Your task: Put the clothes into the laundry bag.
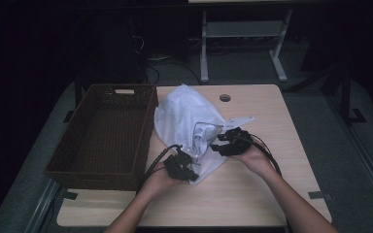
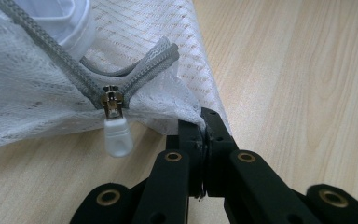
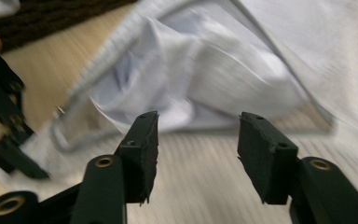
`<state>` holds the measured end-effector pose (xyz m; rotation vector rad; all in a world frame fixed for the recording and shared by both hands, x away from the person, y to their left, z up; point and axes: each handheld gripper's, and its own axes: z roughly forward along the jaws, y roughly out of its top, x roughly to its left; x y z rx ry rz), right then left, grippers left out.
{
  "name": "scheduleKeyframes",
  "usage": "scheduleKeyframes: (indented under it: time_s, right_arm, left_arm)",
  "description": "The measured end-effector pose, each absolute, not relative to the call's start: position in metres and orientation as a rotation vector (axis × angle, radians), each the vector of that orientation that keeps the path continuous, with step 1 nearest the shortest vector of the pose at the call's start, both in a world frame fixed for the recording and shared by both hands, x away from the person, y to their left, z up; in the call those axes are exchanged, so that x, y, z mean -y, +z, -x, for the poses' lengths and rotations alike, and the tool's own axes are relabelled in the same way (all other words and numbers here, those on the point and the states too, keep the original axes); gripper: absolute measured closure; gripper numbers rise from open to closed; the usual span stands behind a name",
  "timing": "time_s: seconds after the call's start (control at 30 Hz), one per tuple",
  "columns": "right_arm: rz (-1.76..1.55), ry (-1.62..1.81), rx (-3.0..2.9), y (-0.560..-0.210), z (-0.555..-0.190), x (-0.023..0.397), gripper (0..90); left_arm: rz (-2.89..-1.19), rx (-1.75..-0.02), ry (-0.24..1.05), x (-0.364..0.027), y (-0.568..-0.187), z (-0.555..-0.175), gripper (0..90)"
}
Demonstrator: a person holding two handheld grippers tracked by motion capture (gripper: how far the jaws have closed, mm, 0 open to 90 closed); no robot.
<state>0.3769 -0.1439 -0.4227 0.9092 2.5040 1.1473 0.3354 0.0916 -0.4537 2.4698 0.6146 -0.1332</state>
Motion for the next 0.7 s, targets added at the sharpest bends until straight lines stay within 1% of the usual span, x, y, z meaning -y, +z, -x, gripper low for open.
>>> scheduleKeyframes:
  time_s: [0.2,0.4,0.43,0.6,0.7]
  right_arm:
    - [-1.026,1.065,-2.424,-0.429,-0.394,0.184,43.5]
    - [-1.160,1.058,-2.363,-0.445,-0.418,0.217,43.6]
    - [-1.178,1.078,-2.361,-0.448,-0.421,0.220,46.0]
    - [-1.216,1.145,-2.367,-0.463,-0.433,0.221,48.1]
    - [-1.214,1.121,-2.394,-0.471,-0.435,0.216,51.5]
  left_arm:
    - [-2.470,-0.614,-0.131,-0.091,-0.454,-0.335,88.3]
    - [-2.470,-0.614,-0.135,-0.091,-0.454,-0.335,88.3]
    - [-2.470,-0.614,-0.136,-0.091,-0.454,-0.335,88.3]
    - [-2.470,-0.616,-0.133,-0.091,-0.454,-0.335,88.3]
    - [-2.470,-0.614,-0.132,-0.091,-0.454,-0.335,88.3]
